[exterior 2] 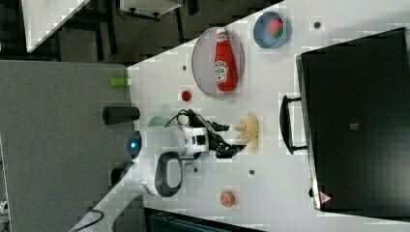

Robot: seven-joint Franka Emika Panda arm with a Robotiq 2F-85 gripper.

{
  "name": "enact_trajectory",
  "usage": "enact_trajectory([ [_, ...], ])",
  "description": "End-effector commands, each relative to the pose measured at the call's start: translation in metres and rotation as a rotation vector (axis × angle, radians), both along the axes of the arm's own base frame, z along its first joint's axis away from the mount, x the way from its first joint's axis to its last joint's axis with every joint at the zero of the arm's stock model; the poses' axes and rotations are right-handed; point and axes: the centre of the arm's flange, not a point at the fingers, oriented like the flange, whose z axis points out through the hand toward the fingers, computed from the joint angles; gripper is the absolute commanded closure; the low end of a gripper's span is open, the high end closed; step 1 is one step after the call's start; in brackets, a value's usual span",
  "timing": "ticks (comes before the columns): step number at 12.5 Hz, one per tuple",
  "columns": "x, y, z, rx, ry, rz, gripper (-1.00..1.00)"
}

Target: Pick Banana and place it in mug.

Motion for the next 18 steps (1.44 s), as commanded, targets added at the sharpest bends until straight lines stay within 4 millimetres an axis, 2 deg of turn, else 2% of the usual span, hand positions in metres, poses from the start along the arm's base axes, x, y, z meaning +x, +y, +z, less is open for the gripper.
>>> enact_trajectory([
  [1, -0.001, -0.011, -0.021, 0.000, -0.040, 0.003, -1.00],
  [6, -0.007, -0.010, -0.063, -0.004, -0.050, 0.009, -1.00],
  [7, -0.006, -0.009, -0.066, -0.004, -0.067, 0.013, -0.93],
  [9, -0.006, -0.007, -0.068, -0.003, -0.077, 0.016, -0.45],
  [12, -0.002, -0.006, -0.062, -0.002, -0.091, 0.019, 0.26],
  [15, 0.002, -0.006, -0.047, -0.002, -0.112, 0.013, 0.32],
  [18, 0.010, -0.011, -0.004, 0.001, -0.116, -0.028, 0.32],
])
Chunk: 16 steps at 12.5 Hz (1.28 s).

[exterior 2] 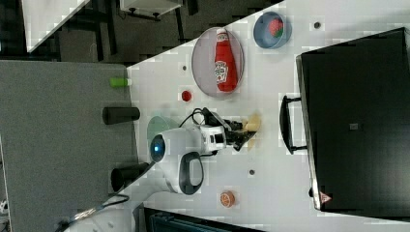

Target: Pick Banana and place it in mug.

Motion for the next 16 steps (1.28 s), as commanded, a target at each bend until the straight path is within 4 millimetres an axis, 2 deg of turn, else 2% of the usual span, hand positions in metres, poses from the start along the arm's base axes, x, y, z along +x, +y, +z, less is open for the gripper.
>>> enact_trajectory([
  [1, 0.010, -0.004, 0.066, 0.012, -0.015, -0.027, 0.32],
  [3, 0.022, -0.002, 0.132, 0.016, -0.057, -0.023, 0.32],
  [8, 0.009, -0.003, 0.281, 0.029, 0.028, -0.028, 0.32],
  [10, 0.003, 0.006, 0.326, 0.028, 0.034, -0.012, 0.32],
  [12, 0.001, 0.032, 0.349, 0.018, 0.031, 0.016, 0.32],
  [13, 0.001, 0.053, 0.356, 0.010, 0.021, 0.022, 0.32],
  [16, -0.009, 0.124, 0.358, -0.020, 0.027, -0.035, 0.32],
])
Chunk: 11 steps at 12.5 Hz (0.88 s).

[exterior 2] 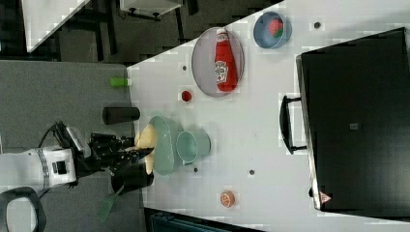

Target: Pick Banana and place it in mug.

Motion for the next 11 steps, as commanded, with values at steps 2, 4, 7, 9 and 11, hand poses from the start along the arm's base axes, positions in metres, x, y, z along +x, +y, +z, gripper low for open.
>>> enact_trajectory([
  [2, -0.013, 0.113, -0.036, -0.024, 0.075, -0.044, 0.32],
  [4, -0.024, 0.155, -0.049, 0.009, 0.111, -0.043, 0.32],
  [7, -0.034, 0.195, -0.081, 0.035, 0.141, -0.126, 0.32],
  [9, -0.035, 0.212, -0.115, 0.046, 0.125, -0.162, 0.32],
  [11, -0.036, 0.219, -0.156, 0.066, 0.113, -0.221, 0.32],
])
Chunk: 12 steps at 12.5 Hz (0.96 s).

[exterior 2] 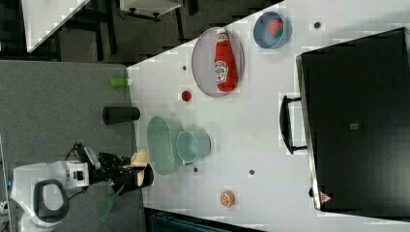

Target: Pick Banana and place it in mug.

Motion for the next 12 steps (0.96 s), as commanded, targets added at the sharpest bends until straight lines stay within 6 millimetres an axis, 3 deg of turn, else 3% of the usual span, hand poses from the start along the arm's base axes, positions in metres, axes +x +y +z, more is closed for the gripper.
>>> enact_trajectory([
  [1, 0.017, -0.015, -0.052, 0.030, 0.019, -0.230, 0.32],
  [4, 0.025, -0.017, -0.105, 0.057, 0.038, -0.245, 0.32],
  [7, 0.035, -0.020, -0.144, 0.060, 0.027, -0.230, 0.24],
  [9, 0.039, -0.021, -0.160, 0.067, 0.015, -0.223, -0.18],
  [12, 0.042, -0.025, -0.155, 0.066, 0.004, -0.234, -0.84],
])
